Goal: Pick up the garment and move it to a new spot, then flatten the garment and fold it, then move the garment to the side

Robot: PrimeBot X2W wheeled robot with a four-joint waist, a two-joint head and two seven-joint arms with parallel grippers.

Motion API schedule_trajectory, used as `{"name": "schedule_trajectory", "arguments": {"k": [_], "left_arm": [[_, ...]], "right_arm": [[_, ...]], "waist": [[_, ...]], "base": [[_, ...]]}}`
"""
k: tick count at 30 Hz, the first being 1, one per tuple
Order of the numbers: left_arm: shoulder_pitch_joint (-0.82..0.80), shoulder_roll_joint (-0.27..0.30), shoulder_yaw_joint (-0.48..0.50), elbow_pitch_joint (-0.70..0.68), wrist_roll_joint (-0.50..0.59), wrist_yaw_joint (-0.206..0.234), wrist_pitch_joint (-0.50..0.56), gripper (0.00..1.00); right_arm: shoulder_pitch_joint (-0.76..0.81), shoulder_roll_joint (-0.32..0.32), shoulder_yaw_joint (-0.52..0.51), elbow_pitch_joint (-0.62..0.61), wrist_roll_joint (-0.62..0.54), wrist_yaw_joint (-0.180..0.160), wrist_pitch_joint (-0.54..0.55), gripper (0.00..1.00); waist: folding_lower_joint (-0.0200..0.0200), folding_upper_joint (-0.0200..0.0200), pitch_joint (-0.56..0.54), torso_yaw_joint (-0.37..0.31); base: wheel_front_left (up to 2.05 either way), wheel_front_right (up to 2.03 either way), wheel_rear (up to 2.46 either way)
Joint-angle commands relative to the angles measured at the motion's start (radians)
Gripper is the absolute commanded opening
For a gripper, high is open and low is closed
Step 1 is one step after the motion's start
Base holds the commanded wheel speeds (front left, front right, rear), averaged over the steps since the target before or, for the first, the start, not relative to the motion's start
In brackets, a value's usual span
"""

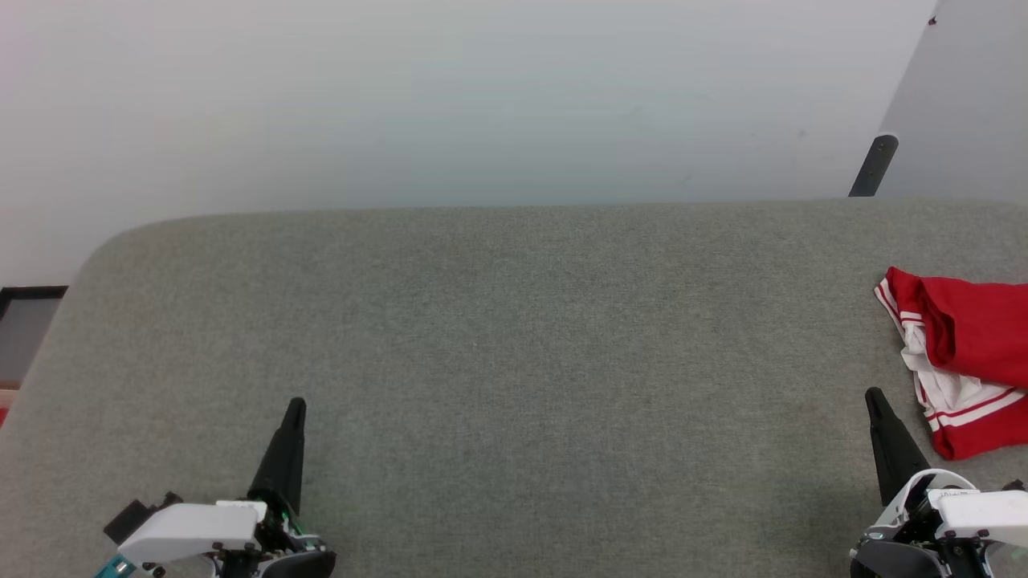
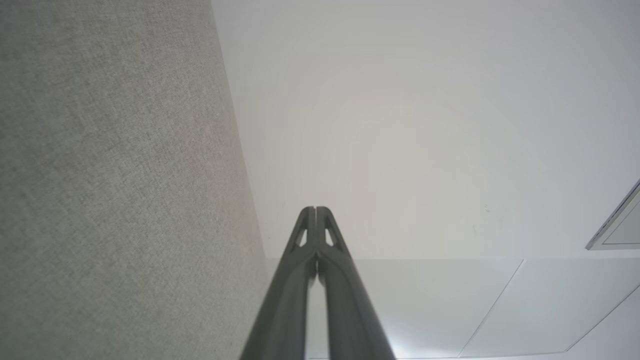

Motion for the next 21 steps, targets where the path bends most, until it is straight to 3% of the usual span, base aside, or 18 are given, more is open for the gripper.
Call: {"name": "schedule_trajectory", "arguments": {"k": [1, 21], "left_arm": [[-0.010, 0.000, 0.000, 0.001, -0.004, -0.005, 0.002, 0.00], [-0.010, 0.000, 0.000, 0.001, -0.004, -0.005, 0.002, 0.00]], "right_arm": [[-0.004, 0.004, 0.001, 0.000, 0.002, 0.000, -0.001, 0.00], [-0.004, 0.004, 0.001, 0.000, 0.002, 0.000, -0.001, 0.00]], "waist": [[0.0000, -0.0001, 0.000, 0.000], [0.0000, -0.0001, 0.000, 0.000]], "base": [[0.00, 0.00, 0.00], [0.00, 0.00, 0.00]]}}
